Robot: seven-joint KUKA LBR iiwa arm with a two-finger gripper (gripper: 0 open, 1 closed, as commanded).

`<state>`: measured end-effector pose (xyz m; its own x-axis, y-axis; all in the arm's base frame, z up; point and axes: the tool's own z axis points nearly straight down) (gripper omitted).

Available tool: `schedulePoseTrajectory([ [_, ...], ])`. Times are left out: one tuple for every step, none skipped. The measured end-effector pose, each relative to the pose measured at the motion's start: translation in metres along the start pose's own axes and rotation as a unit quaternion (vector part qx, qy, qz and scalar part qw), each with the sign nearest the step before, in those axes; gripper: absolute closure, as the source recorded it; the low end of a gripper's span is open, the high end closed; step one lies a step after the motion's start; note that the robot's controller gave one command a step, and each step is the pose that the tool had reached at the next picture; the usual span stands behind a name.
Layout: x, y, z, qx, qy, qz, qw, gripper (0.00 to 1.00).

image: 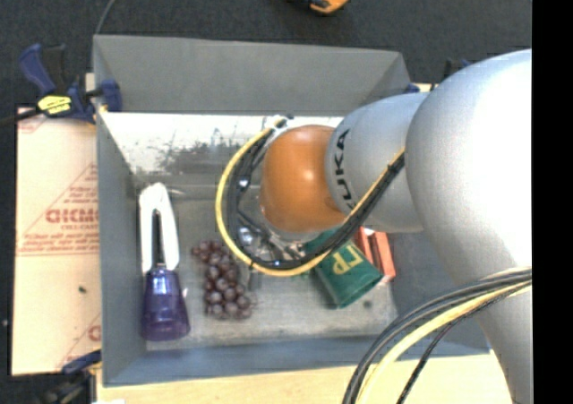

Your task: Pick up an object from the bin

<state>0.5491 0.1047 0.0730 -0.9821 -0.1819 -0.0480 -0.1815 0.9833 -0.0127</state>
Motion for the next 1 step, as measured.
schedulePoseTrajectory([
  [-0.0027,0.0085,-0.0025,0.002,-0.0025,-0.024,0.9997,1.0],
])
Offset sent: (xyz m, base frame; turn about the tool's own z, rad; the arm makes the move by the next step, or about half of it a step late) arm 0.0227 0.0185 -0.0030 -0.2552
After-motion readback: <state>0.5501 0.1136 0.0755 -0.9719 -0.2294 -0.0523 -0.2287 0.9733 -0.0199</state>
